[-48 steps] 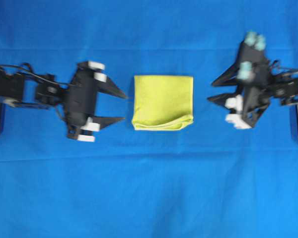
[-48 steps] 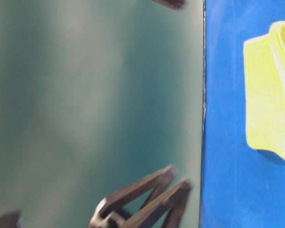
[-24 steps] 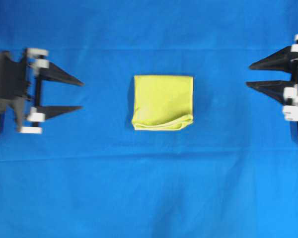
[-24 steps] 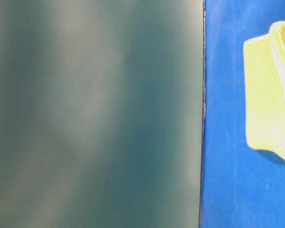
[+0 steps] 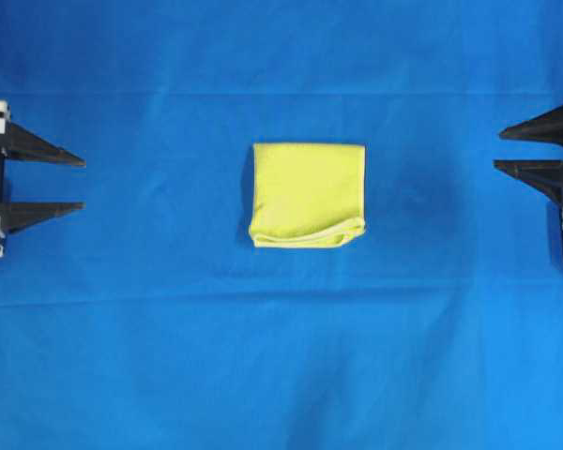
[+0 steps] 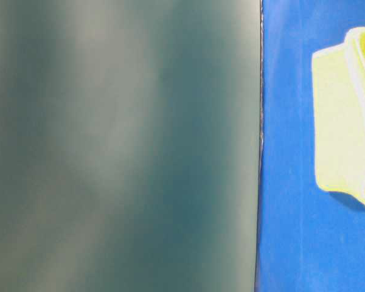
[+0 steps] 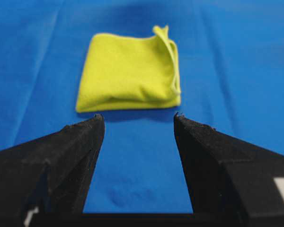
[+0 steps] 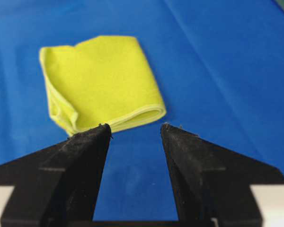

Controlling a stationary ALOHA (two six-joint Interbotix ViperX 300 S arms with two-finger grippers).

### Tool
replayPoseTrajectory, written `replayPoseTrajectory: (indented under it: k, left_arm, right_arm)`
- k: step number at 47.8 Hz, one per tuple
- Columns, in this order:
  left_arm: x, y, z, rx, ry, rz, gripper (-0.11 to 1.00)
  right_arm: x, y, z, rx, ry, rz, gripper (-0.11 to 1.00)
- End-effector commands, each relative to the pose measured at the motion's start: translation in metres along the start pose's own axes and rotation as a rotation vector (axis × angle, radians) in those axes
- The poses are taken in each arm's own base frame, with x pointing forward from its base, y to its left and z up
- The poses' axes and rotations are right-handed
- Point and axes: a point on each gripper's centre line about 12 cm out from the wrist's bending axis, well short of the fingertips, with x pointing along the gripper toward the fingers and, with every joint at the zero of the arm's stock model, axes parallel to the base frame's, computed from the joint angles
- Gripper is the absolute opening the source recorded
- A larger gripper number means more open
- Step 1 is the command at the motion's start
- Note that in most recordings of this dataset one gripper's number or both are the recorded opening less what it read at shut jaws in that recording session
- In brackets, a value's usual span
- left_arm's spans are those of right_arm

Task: Fold the yellow towel.

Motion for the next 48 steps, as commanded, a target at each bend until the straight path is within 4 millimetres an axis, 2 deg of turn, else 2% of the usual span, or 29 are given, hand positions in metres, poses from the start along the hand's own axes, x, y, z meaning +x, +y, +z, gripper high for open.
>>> replayPoseTrajectory:
  k: [1,48]
  left_arm:
    - [-0.0009,0.001,0.005,-0.005,-0.021,0.005,0.58]
    - [-0.0003,0.0045,0.0025,-0.009,-0.014,0.027,0.58]
  right_arm:
    - [0.0025,0.0024,0.0023,-0.001,-0.009,0.016,0.53]
    - [0.0036,0.0031,0.0016,-0.003,-0.006,0.021,0.53]
